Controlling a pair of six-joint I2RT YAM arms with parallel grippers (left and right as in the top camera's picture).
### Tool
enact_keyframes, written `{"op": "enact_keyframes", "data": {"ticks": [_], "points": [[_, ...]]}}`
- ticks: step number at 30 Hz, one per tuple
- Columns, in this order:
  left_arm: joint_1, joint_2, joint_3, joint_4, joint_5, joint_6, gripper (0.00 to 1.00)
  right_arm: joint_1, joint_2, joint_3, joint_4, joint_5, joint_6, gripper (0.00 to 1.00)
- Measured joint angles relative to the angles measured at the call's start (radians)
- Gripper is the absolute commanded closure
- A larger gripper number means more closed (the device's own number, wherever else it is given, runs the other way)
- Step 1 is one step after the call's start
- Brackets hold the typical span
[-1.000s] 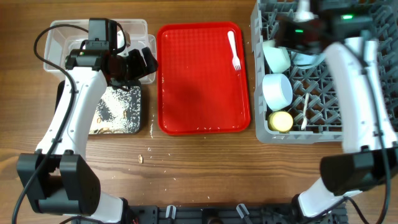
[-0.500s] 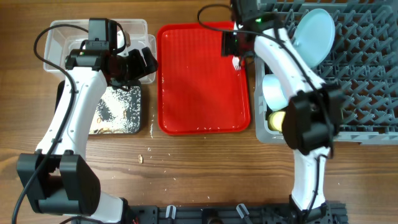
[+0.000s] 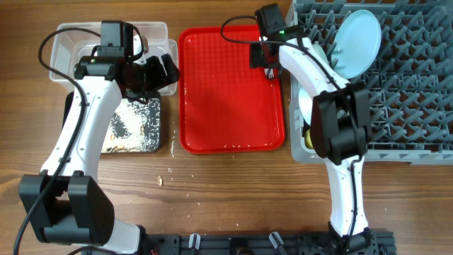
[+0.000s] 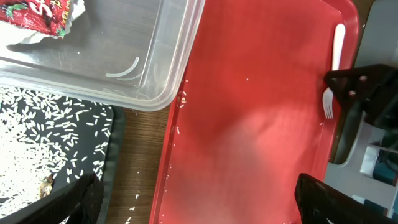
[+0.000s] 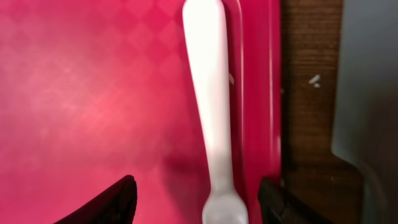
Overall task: Sort waste into correct bins and load items into the dishwasher rack
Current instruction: 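Move the right gripper to the white fork and grasp it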
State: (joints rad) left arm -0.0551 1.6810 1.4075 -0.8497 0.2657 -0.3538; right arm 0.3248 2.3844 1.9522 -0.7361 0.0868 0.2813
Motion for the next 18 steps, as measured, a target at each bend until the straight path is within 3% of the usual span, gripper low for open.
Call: {"op": "enact_keyframes", "data": {"ticks": [4, 18], "points": [[0.000, 0.000, 0.000, 0.000, 0.000, 0.000, 0.00, 0.001, 0.025, 0.000, 0.029, 0.000, 0.000, 0.39], [0.000, 0.000, 0.000, 0.000, 0.000, 0.000, 0.00, -0.001, 0.034, 0.008, -0.011, 0.019, -0.034, 0.84]]}}
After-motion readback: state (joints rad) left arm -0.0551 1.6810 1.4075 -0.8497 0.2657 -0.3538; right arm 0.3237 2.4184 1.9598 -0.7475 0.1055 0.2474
